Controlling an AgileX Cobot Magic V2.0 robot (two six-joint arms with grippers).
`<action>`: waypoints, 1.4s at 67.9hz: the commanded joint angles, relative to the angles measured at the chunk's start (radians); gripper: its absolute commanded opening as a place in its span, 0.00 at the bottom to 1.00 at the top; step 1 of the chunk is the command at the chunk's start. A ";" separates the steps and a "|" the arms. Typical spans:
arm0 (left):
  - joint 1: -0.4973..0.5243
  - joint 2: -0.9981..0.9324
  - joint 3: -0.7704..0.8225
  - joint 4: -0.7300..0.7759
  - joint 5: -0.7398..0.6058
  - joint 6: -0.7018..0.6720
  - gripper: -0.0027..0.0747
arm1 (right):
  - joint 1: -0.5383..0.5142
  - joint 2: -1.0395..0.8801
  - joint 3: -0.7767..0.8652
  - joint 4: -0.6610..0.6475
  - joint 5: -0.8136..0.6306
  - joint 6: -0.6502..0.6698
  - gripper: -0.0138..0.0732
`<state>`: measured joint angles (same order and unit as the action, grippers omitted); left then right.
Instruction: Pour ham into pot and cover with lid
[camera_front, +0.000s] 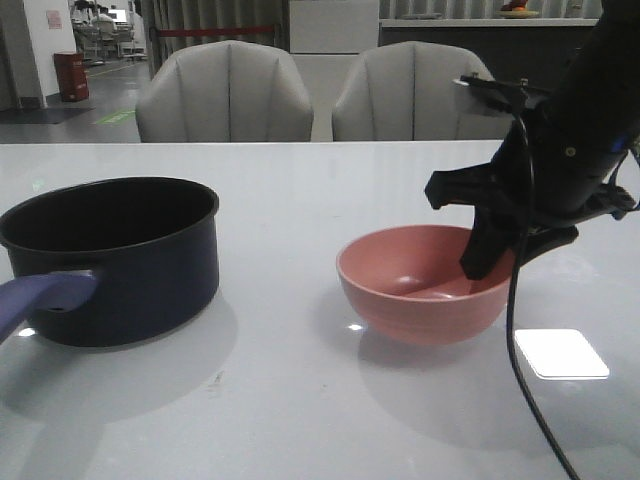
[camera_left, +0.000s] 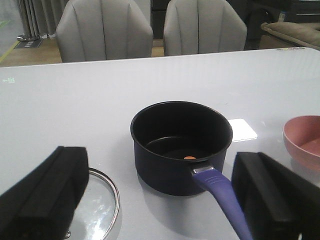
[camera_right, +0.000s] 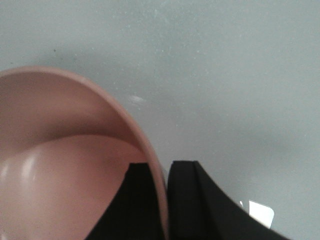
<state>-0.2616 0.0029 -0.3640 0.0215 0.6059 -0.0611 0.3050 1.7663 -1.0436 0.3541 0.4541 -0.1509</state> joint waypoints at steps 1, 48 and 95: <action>-0.007 0.011 -0.026 -0.005 -0.084 0.000 0.84 | -0.007 -0.027 -0.021 0.003 -0.054 -0.010 0.41; -0.007 0.011 -0.026 -0.005 -0.084 0.000 0.84 | -0.007 -0.541 0.139 -0.103 -0.147 -0.012 0.71; -0.007 0.011 -0.026 -0.005 -0.084 0.000 0.84 | -0.007 -1.367 0.710 -0.103 -0.396 -0.020 0.71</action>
<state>-0.2616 0.0029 -0.3640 0.0215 0.6059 -0.0611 0.3050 0.4802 -0.3495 0.2560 0.1261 -0.1580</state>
